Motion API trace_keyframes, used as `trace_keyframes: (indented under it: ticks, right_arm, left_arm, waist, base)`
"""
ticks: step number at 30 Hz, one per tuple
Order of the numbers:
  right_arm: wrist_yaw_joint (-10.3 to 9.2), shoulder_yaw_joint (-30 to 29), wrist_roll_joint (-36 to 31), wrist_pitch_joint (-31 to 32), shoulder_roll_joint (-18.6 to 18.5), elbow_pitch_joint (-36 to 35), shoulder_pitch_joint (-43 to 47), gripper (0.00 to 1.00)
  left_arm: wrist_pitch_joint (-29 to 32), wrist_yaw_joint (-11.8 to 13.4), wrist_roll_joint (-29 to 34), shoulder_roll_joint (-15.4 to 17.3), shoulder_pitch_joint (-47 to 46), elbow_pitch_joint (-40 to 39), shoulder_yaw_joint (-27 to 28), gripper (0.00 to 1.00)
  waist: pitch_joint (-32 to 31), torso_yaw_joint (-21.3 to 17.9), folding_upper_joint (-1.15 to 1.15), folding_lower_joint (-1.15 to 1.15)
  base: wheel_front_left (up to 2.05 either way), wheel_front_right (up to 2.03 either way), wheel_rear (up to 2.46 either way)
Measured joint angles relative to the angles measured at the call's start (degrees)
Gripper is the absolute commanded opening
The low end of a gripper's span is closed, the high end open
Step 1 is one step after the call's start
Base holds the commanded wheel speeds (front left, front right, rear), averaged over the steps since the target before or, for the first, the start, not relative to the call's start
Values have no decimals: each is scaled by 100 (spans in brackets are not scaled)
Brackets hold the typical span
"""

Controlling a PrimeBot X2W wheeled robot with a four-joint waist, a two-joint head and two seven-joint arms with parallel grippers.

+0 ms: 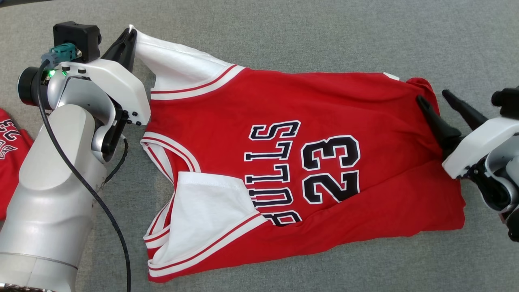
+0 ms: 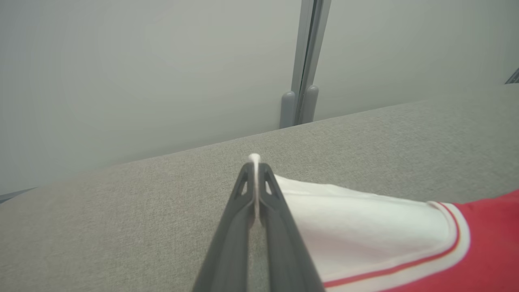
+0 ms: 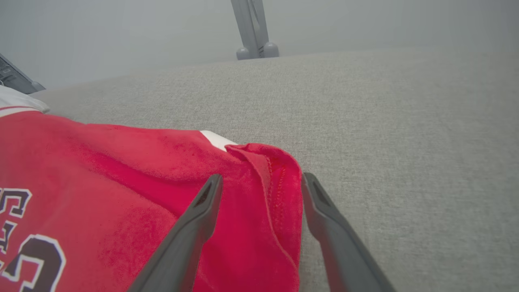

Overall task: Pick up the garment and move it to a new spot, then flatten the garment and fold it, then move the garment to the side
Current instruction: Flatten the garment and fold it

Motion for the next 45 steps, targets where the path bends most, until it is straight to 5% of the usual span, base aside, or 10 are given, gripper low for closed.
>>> trace_keyframes:
  ticks: [9, 25, 26, 27, 28, 29, 45]
  right_arm:
    - [0, -116, 611, 278, -261, -382, -386, 100]
    - [0, 713, 458, 2128, 63, 647, -1174, 100]
    - [0, 736, 449, 2150, 62, 647, -1198, 78]
    - [0, 762, 443, 2152, 62, 642, -1201, 42]
    - [0, 792, 433, 2152, 62, 636, -1201, 16]
    - [0, 828, 400, 2148, 55, 617, -1202, 0]
    - [0, 292, 258, -49, 34, 844, -1594, 0]
  left_arm:
    - [140, 35, -20, 52, 47, -200, -64, 0]
    - [221, 71, -66, -26, 74, -364, -233, 0]
    - [219, 78, -69, -26, 77, -364, -234, 0]
    - [202, 79, -70, -25, 86, -365, -235, 0]
    - [201, 86, -73, -23, 99, -365, -235, 0]
    - [193, 86, -81, -20, 115, -365, -236, 0]
    - [-1042, 303, 46, 178, -27, -776, -65, 0]
  waist:
    - [-4, 19, 0, 0]
    - [95, 241, 0, 0]
    - [84, 238, 0, 0]
    - [72, 233, 0, 0]
    - [62, 228, 0, 0]
    - [54, 222, 0, 0]
    - [64, 219, 0, 0]
  base:
    - [0, 0, 0]
    - [0, 0, 0]
    - [0, 0, 0]
    - [0, 0, 0]
    - [0, 0, 0]
    - [0, 0, 0]
    - [0, 0, 0]
